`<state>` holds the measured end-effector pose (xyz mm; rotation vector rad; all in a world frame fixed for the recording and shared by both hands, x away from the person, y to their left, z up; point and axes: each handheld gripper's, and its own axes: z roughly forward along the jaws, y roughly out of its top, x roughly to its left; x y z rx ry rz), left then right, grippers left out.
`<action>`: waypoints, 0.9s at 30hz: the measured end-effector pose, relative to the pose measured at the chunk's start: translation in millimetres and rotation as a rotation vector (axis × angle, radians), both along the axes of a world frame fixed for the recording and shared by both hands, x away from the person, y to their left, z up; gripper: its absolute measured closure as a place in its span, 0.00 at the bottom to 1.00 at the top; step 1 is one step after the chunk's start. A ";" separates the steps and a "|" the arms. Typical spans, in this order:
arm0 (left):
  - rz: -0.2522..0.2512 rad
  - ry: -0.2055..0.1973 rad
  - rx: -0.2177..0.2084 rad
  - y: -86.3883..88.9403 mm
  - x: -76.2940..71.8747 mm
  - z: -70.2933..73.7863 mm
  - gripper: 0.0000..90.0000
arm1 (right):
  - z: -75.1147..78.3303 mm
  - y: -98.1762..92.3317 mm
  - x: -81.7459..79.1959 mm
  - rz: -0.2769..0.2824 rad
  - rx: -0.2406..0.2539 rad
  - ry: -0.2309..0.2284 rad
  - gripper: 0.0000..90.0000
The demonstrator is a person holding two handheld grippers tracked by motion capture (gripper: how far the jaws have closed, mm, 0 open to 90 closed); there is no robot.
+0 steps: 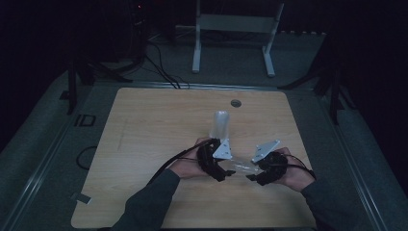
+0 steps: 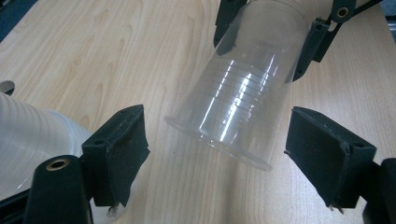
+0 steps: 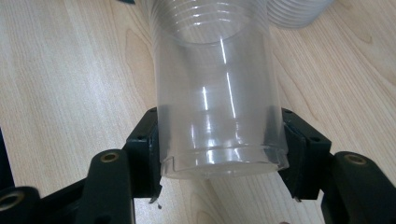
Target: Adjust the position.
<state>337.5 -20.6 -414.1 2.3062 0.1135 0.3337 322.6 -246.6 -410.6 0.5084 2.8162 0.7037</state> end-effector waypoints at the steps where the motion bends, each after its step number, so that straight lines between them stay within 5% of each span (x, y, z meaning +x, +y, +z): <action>1: 0.000 0.000 0.000 0.0 0.0 0.0 0.23 | 0.0 0.0 0.0 0.000 0.000 0.000 0.45; 27: 0.018 0.039 -0.063 5.9 3.0 1.6 0.29 | -5.5 -29.3 -4.5 -0.130 0.119 -0.050 0.45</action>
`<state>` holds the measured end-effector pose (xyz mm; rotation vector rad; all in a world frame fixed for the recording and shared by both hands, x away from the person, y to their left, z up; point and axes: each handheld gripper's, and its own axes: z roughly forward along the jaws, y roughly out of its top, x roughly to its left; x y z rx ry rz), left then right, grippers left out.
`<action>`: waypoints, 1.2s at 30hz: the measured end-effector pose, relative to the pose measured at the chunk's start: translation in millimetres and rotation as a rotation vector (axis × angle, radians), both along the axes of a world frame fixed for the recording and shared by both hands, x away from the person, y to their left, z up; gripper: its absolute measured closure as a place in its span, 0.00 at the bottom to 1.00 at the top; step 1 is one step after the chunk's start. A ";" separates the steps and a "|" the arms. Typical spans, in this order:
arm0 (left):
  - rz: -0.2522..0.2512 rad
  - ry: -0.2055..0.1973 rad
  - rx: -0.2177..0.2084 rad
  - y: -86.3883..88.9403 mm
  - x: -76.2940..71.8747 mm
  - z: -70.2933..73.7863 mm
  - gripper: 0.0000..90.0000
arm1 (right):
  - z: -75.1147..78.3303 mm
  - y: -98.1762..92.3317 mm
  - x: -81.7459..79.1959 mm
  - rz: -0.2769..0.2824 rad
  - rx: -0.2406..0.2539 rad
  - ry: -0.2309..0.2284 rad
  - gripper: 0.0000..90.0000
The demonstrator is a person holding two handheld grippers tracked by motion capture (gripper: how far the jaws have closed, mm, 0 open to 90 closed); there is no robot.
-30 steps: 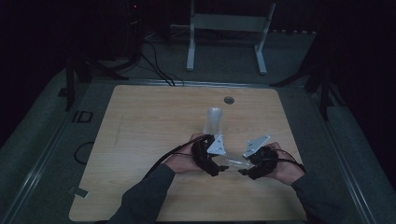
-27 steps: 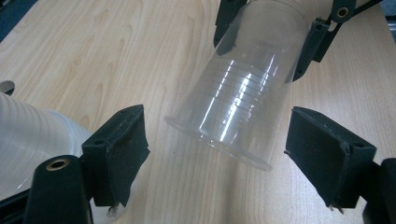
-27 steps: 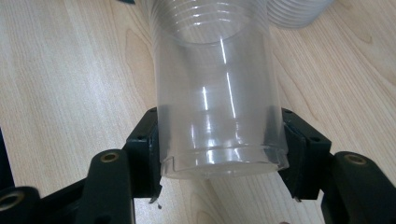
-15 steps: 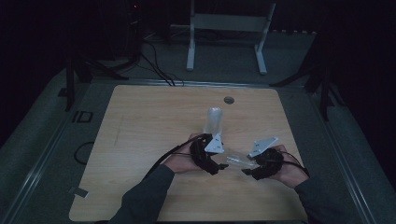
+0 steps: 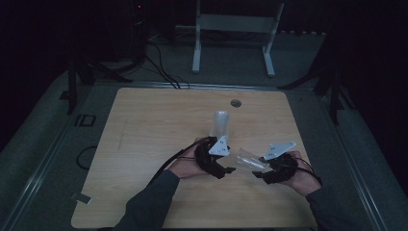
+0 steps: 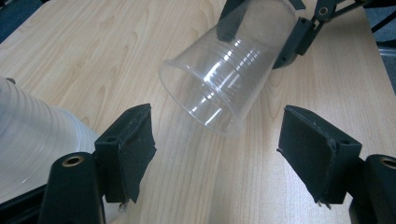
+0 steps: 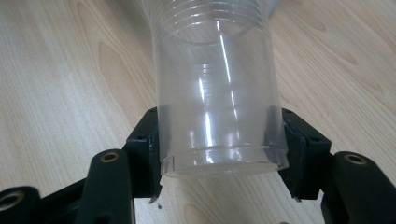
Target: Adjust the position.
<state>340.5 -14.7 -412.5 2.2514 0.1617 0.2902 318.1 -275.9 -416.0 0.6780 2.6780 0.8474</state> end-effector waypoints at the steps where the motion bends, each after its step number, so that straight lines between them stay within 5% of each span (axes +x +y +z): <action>1: 0.000 -0.002 0.000 -0.1 -0.1 0.1 0.29 | -0.3 -1.0 -0.2 -0.005 0.005 -0.002 0.45; 36: 0.046 0.059 -0.055 0.5 4.9 -3.4 0.29 | 5.6 -14.2 -6.5 -0.114 0.119 -0.099 0.46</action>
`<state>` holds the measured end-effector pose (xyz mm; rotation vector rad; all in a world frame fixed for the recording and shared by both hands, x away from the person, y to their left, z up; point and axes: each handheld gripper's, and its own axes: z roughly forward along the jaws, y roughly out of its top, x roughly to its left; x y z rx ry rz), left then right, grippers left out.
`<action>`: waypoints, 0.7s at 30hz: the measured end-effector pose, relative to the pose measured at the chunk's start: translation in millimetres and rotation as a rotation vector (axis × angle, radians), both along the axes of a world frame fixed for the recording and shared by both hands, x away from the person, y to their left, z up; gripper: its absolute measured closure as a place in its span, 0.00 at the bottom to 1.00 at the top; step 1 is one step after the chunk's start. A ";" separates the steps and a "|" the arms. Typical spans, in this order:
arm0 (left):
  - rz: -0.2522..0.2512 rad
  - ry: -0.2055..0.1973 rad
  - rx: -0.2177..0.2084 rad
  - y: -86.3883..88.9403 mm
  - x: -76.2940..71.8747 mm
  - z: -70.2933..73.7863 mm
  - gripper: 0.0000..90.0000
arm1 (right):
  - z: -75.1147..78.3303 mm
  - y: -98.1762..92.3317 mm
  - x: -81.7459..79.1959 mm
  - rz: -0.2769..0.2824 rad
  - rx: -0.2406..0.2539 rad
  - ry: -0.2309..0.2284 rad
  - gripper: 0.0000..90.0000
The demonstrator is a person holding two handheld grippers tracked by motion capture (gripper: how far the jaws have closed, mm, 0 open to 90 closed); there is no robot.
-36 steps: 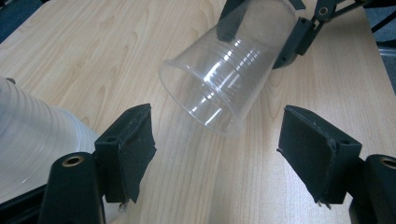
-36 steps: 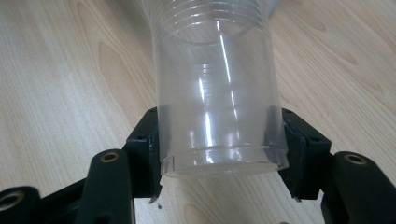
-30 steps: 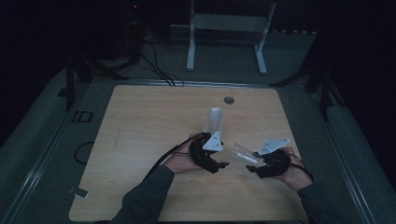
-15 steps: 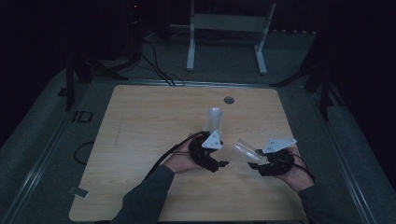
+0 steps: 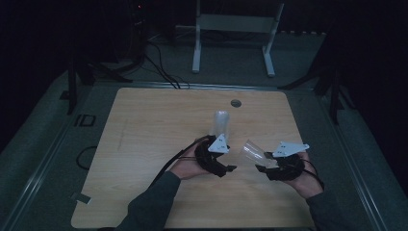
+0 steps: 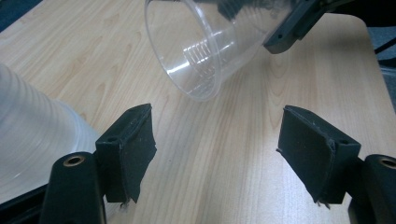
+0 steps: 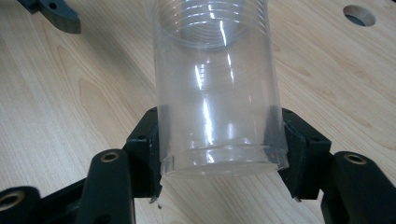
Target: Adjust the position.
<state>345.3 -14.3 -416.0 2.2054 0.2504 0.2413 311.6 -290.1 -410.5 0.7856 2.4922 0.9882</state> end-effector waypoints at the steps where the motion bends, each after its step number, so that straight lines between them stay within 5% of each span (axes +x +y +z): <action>1: 0.007 0.003 -0.008 0.1 0.1 0.1 0.30 | 0.5 -0.2 -0.5 -0.002 0.008 -0.010 0.46; 21: 0.054 0.033 -0.063 1.7 2.8 4.2 0.31 | 8.1 0.5 -3.8 -0.035 0.073 -0.067 0.46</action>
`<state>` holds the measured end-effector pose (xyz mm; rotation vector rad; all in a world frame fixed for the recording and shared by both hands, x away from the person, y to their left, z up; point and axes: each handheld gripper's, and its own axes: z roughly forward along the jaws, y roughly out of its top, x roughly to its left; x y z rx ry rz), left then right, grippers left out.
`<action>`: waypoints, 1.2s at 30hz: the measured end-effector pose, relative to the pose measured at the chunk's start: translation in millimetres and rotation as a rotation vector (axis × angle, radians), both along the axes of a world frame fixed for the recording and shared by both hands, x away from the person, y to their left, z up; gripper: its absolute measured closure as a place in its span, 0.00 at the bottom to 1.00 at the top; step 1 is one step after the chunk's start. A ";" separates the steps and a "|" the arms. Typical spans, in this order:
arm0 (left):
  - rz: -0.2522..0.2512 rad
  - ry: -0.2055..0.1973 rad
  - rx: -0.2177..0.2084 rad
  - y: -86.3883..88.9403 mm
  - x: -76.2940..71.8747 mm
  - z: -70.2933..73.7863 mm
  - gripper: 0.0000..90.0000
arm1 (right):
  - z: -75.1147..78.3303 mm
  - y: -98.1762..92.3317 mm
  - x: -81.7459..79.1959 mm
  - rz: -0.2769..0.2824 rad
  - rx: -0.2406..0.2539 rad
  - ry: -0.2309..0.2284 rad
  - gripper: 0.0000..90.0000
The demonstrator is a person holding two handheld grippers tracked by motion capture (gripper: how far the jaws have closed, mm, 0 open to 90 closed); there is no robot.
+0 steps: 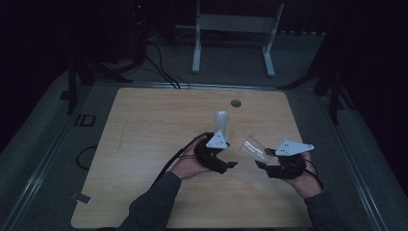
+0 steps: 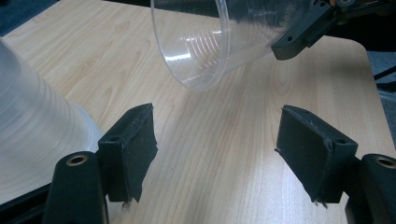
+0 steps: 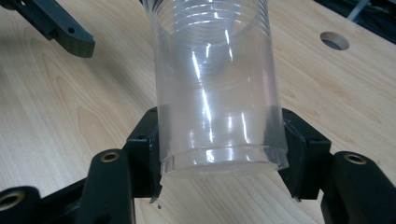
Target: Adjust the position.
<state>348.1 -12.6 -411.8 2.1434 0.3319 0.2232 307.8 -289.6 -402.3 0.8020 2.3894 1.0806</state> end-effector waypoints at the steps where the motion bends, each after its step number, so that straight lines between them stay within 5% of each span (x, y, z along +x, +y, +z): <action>1: 0.005 0.005 -0.010 0.3 0.5 0.1 0.31 | 0.2 -0.1 -0.2 -0.003 0.004 -0.004 0.46; 4: 0.020 0.022 -0.034 1.8 2.2 0.9 0.31 | 0.0 0.3 -1.2 -0.012 0.009 -0.006 0.46; 36: 0.099 0.005 -0.041 -2.2 1.3 7.5 0.34 | 1.9 5.7 -10.5 -0.125 0.117 -0.103 0.46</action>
